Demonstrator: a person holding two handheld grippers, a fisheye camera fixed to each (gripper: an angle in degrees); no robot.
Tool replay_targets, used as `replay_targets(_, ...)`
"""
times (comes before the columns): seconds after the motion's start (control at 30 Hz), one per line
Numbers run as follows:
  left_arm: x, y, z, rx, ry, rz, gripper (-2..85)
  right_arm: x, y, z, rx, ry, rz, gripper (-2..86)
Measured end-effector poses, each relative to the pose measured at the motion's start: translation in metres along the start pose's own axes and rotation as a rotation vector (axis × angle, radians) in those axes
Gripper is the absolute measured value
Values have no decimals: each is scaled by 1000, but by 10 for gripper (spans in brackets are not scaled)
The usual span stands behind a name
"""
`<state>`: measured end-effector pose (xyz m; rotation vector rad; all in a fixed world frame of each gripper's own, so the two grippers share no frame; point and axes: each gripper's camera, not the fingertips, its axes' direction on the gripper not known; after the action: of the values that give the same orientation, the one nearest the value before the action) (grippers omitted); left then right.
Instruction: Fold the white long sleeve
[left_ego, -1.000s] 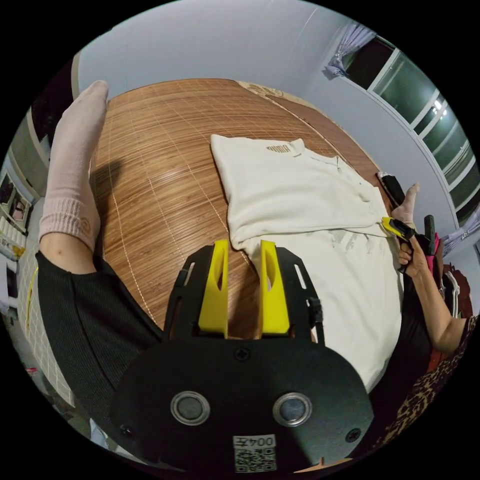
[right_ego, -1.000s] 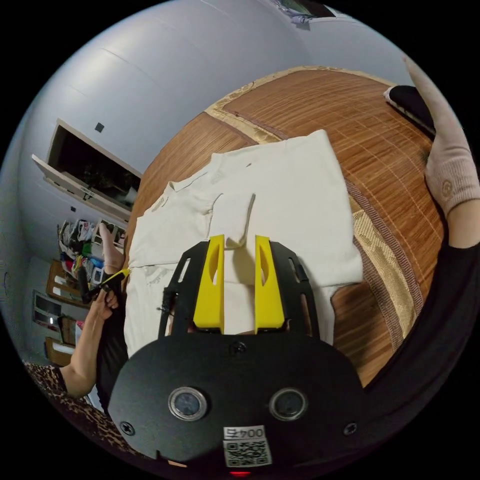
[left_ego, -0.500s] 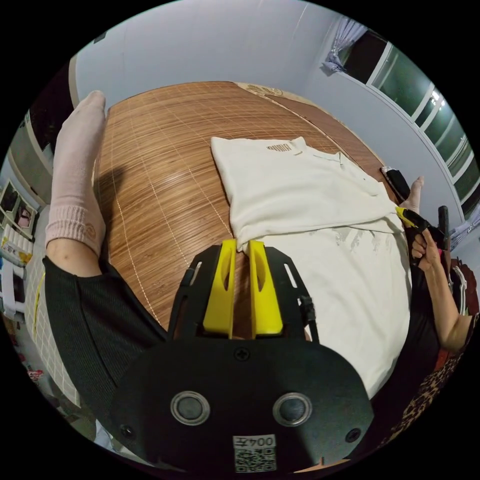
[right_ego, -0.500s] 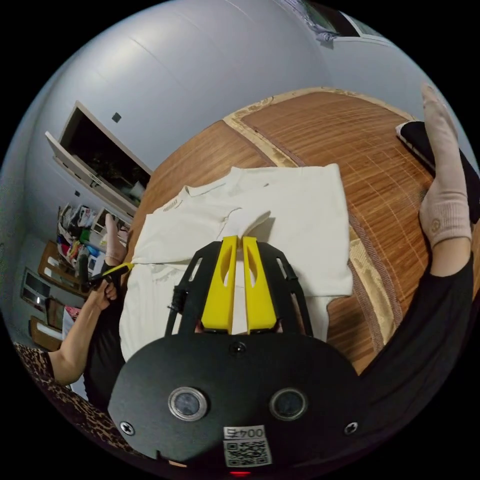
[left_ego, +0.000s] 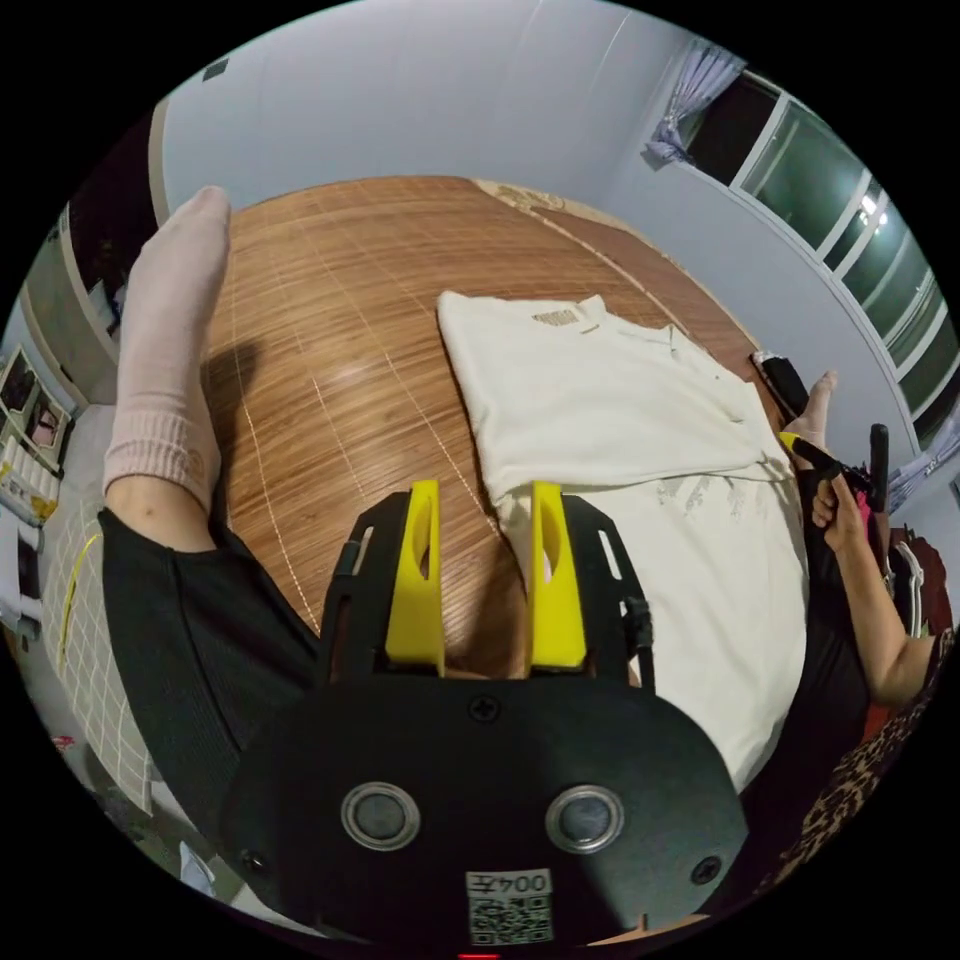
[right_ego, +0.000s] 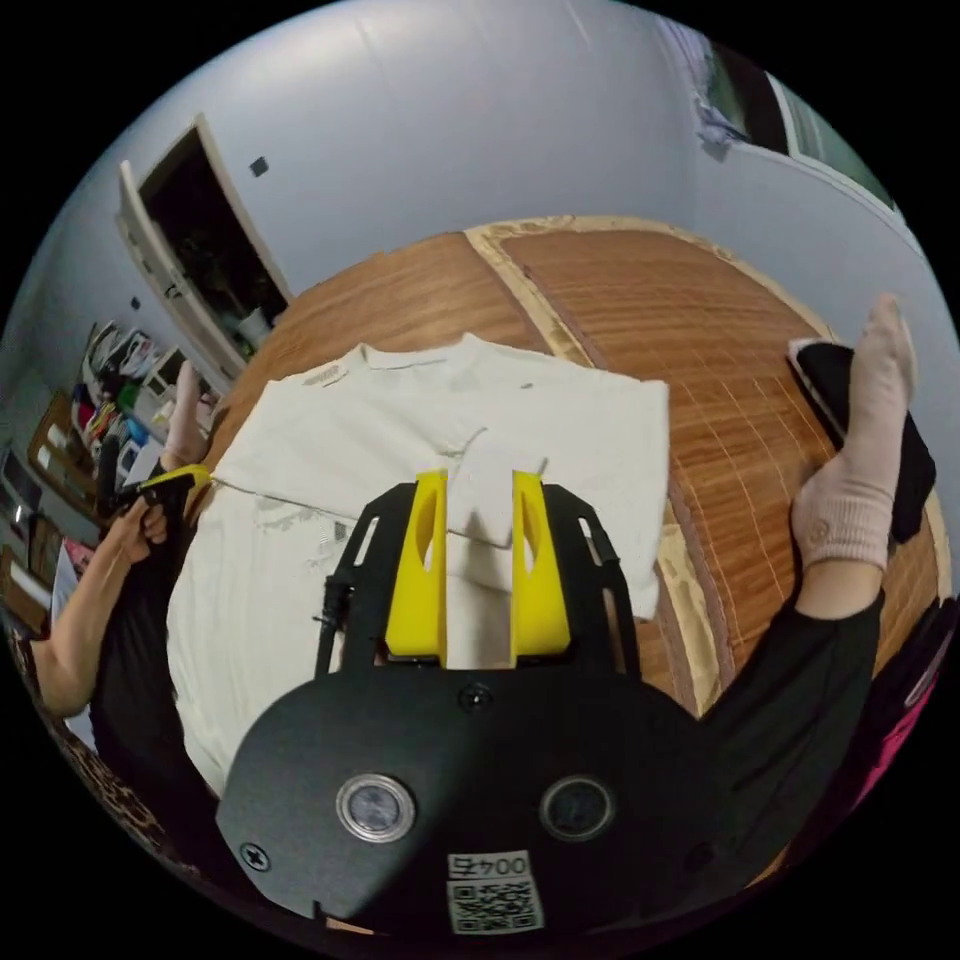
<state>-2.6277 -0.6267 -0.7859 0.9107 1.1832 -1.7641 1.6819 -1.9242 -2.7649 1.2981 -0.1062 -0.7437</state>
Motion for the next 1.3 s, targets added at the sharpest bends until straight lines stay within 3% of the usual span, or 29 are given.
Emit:
replay_targets(0.1,5,6,-19,88,15,6,140,-27,0,10,21,2,-98,118)
replay_targets(0.27,9,-1,-8,142,136,-46,143,-43,3,54,-120,98,-159,117)
replay_targets(0.47,74,-53,37,85,-5,153,178,-48,3,54,-111,63,-146,115)
replay_targets(0.7,93,-109,102,32,-127,123,203,-58,6,55,-103,70,-144,112)
replay_targets(0.8,82,-113,117,-5,-121,45,198,-62,7,56,-100,77,-148,112)
replay_targets(1.3,106,-106,127,12,-80,51,193,-69,10,55,-94,66,-142,112)
